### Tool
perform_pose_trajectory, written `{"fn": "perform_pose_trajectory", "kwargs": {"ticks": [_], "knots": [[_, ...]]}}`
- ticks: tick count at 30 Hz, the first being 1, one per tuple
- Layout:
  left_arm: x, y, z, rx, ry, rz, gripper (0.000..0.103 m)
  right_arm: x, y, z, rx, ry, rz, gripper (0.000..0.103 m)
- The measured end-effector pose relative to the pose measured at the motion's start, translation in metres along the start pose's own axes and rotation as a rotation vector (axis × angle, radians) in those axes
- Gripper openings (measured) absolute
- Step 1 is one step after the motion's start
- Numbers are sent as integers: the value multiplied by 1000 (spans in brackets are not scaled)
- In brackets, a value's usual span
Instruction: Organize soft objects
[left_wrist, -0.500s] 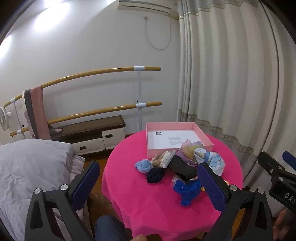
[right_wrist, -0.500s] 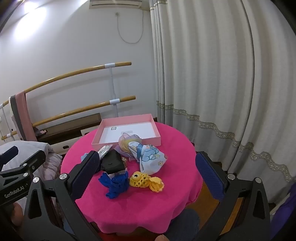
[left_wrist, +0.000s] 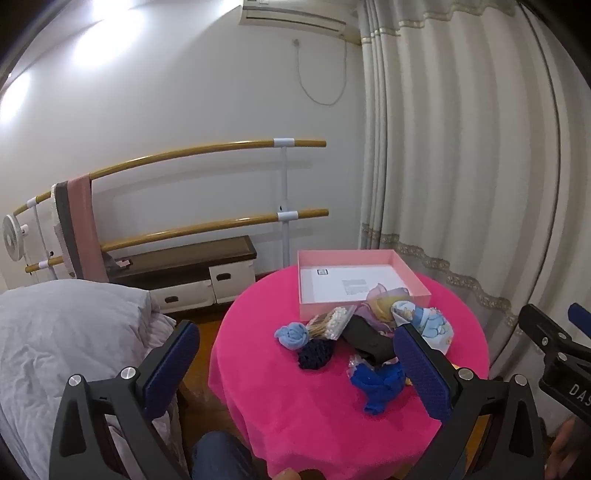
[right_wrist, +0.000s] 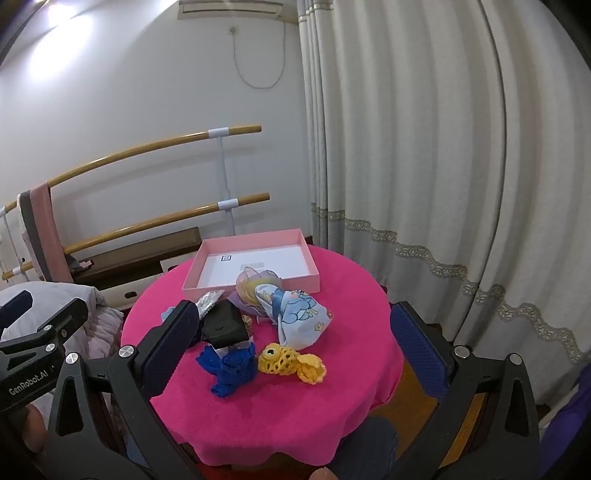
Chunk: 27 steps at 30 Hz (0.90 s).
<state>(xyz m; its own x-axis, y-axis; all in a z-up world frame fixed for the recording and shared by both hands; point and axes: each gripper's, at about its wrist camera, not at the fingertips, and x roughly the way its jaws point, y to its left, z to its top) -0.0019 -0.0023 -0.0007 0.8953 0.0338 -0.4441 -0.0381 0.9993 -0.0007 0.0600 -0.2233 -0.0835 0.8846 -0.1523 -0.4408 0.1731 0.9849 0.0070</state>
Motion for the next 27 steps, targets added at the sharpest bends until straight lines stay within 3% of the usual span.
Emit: {"fn": "perform_pose_trajectory", "kwargs": {"ticks": [27], "knots": [[6, 0, -1, -4, -31, -10, 103, 0, 0, 1, 4, -4, 3, 103]]}}
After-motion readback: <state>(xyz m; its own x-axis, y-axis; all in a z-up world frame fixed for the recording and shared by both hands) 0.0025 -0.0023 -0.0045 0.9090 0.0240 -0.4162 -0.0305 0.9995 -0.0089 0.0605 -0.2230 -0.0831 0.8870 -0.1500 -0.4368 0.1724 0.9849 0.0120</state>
